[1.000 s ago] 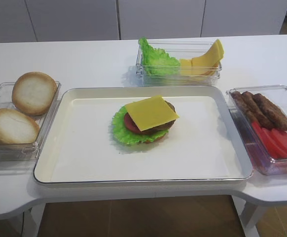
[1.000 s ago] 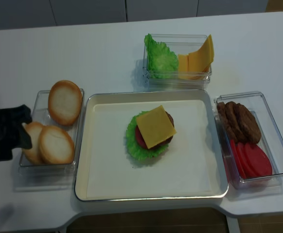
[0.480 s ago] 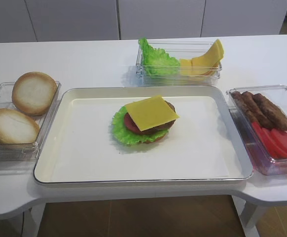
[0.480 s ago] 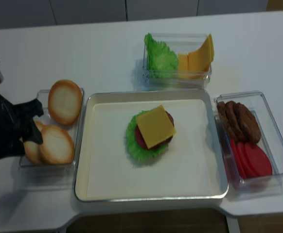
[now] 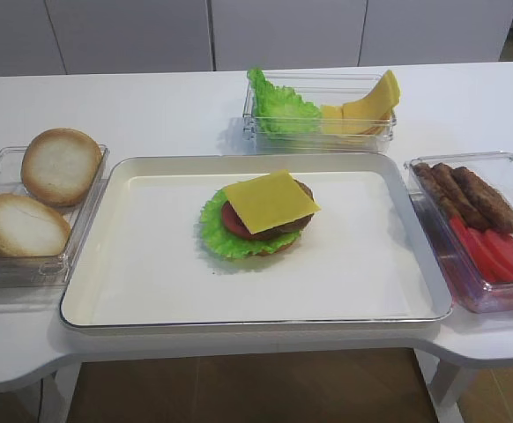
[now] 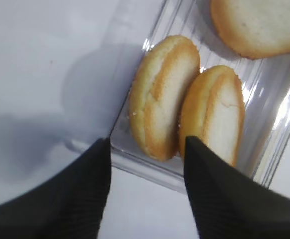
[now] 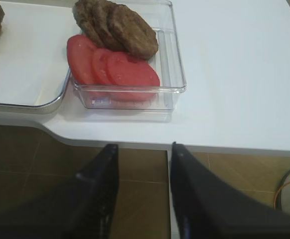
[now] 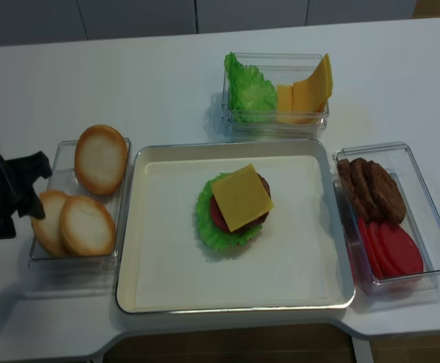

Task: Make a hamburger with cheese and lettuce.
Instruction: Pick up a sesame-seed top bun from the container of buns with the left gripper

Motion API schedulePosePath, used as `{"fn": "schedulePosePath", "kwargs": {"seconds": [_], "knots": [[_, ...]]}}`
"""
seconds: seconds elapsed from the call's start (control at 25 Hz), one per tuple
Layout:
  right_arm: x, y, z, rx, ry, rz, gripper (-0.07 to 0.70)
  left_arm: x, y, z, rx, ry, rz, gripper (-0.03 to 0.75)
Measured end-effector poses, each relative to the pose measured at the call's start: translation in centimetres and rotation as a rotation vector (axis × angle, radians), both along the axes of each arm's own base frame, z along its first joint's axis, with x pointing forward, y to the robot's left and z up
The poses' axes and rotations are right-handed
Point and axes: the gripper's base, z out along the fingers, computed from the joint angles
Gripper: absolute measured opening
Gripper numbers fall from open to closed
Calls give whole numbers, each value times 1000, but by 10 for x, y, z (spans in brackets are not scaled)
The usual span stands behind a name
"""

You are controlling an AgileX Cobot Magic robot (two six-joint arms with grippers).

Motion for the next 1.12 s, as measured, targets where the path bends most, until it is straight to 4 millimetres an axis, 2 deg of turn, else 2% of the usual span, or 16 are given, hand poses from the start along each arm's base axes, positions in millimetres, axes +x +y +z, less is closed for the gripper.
{"fn": "schedulePosePath", "kwargs": {"seconds": [0.36,0.72,1.12], "knots": [[0,0,0,0,0,0,222,19,3,-22,28,44,-30,358],[0,0,0,0,0,0,205,26,6,-21,89,-11,-95,358],[0,0,0,0,0,0,150,37,5,-39,98,40,-147,358]]}}
